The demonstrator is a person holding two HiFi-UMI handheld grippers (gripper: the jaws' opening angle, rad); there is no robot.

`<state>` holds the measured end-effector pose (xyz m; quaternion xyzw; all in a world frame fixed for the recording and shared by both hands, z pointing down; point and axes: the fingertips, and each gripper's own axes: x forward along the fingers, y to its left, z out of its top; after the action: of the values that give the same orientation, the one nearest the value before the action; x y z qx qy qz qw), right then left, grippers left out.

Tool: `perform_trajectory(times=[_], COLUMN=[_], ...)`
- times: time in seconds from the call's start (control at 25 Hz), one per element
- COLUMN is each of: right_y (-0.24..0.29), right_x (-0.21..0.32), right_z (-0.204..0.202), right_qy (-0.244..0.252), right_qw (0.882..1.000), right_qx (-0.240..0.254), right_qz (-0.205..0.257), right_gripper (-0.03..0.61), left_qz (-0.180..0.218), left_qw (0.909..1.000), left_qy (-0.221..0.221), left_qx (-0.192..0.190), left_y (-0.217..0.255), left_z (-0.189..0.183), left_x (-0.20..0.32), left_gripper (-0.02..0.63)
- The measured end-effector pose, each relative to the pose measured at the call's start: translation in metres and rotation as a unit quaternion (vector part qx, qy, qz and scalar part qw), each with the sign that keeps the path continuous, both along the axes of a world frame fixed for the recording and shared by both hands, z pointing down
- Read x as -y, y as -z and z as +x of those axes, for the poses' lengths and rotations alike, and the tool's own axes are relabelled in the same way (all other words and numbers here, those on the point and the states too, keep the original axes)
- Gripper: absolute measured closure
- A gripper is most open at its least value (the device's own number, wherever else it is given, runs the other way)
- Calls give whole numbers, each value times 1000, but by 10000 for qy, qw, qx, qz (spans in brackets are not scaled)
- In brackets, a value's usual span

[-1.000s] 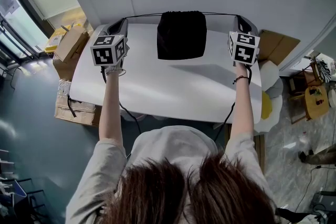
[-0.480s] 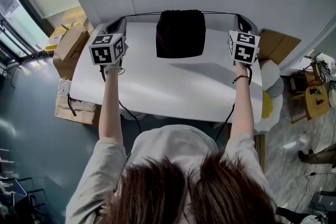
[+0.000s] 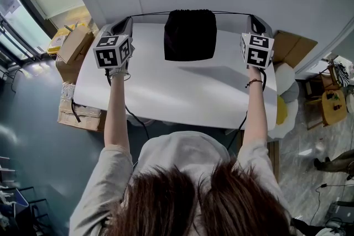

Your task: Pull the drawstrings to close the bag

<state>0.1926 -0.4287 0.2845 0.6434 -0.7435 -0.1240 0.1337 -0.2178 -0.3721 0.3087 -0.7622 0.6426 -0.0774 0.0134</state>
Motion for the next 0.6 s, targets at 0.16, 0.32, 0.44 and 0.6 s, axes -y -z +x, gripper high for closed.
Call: perform_trajectory(times=[0.16, 0.32, 0.44, 0.6], right_y=[-1, 0, 1, 0], right_x=[-2, -1, -1, 2], right_z=[-1, -3, -4, -2], right_qy=[18, 29, 34, 13], right_qw=[10000, 10000, 10000, 10000], right_qx=[5, -9, 6, -19], right_qz=[32, 66, 79, 77], right_gripper=[566, 566, 566, 566], left_qz=[33, 45, 56, 61], left_qw=[10000, 10000, 10000, 10000], left_qy=[2, -9, -14, -24], left_qx=[5, 1, 0, -1], left_y=[1, 1, 1, 2], left_z=[-1, -3, -4, -4], left_x=[0, 2, 3, 6], left_gripper=[612, 612, 612, 612])
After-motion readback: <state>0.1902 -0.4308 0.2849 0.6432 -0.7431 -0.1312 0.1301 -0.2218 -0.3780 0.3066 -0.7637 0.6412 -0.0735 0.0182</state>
